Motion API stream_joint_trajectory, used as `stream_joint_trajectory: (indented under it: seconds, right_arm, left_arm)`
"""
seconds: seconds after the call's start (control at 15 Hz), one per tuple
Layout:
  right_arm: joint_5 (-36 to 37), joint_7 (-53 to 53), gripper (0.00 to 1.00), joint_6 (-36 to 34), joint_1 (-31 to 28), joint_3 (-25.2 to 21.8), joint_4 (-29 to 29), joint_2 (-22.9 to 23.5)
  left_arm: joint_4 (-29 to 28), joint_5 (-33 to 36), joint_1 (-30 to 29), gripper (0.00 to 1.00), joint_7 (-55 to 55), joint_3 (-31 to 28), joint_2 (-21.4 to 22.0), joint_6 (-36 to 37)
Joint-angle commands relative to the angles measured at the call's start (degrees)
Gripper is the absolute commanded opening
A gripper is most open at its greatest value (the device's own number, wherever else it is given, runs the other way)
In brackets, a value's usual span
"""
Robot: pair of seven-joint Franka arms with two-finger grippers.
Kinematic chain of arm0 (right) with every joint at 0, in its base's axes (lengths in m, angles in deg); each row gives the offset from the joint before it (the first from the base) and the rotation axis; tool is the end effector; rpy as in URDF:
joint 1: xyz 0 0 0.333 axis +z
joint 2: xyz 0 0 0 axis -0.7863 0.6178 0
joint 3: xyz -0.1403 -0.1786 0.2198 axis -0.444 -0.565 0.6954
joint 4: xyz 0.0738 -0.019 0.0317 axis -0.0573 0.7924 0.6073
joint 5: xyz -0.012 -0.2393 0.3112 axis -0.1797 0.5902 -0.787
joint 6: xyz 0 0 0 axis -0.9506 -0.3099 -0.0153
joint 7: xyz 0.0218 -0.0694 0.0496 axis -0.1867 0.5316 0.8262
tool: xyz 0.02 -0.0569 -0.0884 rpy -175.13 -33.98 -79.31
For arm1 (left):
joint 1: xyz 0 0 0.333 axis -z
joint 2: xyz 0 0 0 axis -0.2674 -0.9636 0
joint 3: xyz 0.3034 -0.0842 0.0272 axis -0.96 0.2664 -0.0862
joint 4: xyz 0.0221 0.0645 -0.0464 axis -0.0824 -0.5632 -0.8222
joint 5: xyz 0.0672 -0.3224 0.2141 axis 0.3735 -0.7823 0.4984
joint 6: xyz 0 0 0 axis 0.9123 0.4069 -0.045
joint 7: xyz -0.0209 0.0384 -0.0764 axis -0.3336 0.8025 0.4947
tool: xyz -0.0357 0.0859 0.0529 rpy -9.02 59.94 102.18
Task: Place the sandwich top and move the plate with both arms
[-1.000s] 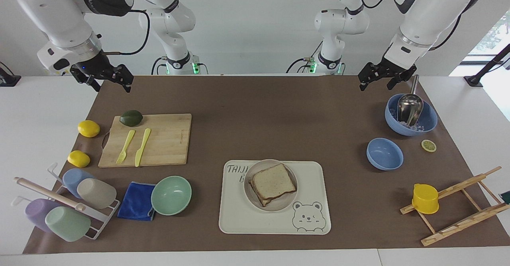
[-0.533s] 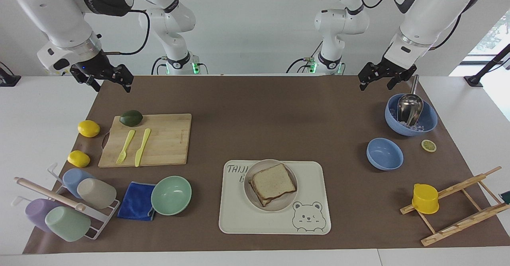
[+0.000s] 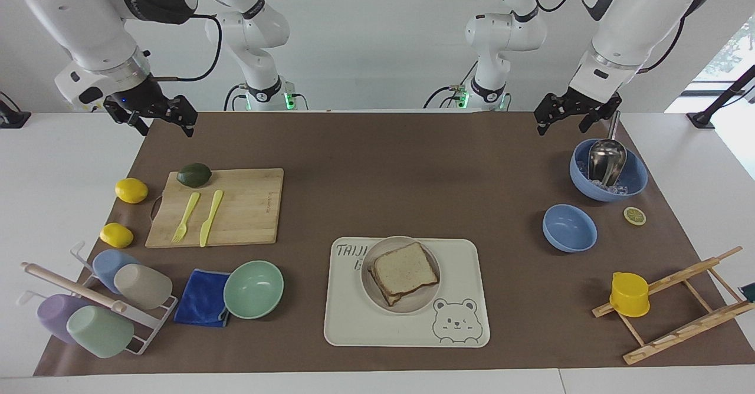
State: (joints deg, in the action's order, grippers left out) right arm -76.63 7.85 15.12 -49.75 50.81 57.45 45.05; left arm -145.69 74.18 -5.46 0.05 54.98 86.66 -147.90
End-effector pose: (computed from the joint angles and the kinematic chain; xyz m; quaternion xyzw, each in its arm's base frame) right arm 0.5403 -0.0492 0.5949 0.9983 -0.0220 -0.0519 0.0116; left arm 0.5341 -0.0891 0.6105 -0.9995 0.0115 0.0296 0.0016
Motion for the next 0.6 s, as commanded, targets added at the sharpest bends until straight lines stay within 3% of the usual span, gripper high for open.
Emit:
stream_joint_trajectory:
  seconds: [0.0,0.53]
  right_arm:
    - [-1.4,-0.9,1.00,-0.4,0.1,-0.3,0.9,-1.0]
    - [-1.4,-0.9,1.00,-0.4,0.1,-0.3,0.9,-1.0]
  left_arm:
    - [-1.2,1.1,0.2,1.00,0.3,0.0,1.4,-0.7]
    - [-1.4,0.5,-0.1,1.00,0.2,0.0,1.7,-0.8]
